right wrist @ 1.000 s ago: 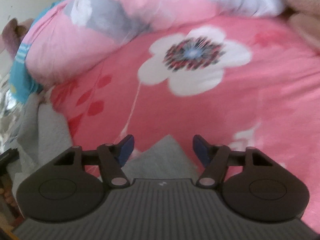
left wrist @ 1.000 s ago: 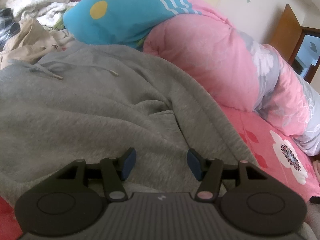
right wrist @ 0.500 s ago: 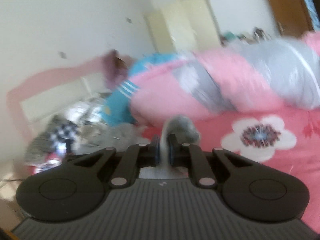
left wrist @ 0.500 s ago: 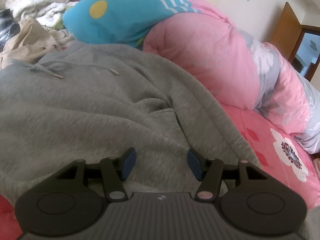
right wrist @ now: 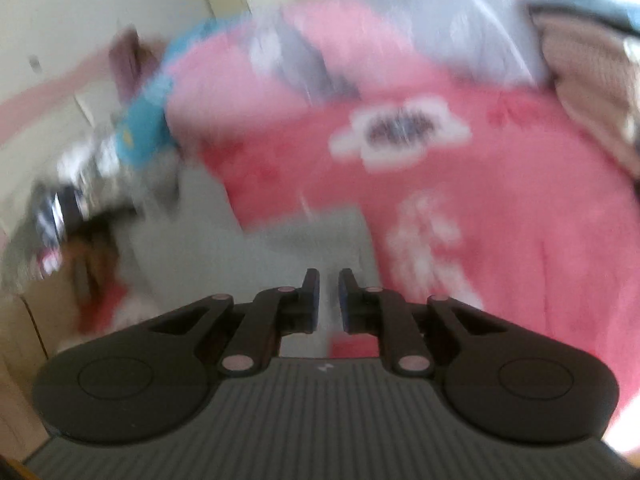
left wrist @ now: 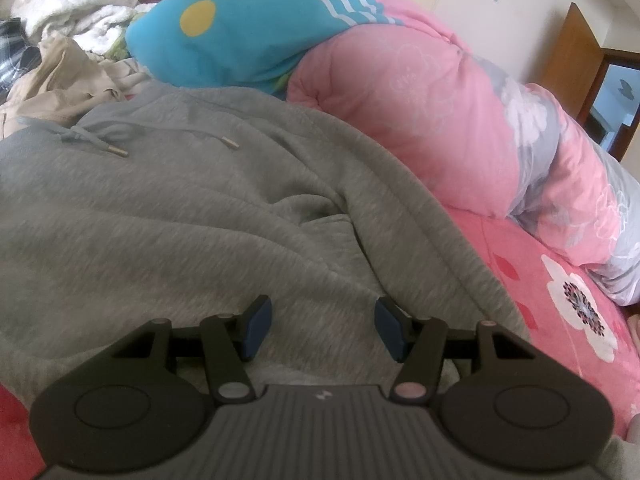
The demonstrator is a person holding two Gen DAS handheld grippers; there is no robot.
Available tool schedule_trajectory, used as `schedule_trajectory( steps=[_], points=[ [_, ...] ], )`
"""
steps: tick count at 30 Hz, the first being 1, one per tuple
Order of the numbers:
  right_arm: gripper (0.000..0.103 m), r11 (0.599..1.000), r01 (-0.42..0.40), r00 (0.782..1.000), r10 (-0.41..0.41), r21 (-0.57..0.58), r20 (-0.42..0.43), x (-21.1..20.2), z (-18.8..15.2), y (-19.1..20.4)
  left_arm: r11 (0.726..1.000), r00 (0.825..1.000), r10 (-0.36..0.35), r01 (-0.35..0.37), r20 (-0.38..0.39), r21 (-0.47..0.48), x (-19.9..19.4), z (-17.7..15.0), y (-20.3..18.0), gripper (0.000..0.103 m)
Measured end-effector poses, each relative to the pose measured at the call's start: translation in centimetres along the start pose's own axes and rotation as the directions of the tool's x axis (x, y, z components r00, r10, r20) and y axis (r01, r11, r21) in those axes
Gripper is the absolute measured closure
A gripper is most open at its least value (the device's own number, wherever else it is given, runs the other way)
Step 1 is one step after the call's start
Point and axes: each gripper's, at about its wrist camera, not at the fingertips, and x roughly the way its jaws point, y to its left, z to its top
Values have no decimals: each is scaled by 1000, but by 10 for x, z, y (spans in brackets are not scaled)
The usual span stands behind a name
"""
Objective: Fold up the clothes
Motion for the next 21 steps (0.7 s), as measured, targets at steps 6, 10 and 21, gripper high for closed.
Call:
schedule_trajectory(
  steps=[6,10,21],
  points=[
    [52,964,-247,968,242,-96,-60,78,38,59,1000,1000,8,-8,-4,7,2,1,-4,42],
    [50,929,-289,946,241,-230,-214,148,40,108,1000,1000,10,-9,-10,24,2,0,-5,42],
    [44,863,-368,875,196,-346,-442,218,45,138,999,1000,21,-20,-12,47,6,-1,-10,36]
  ],
)
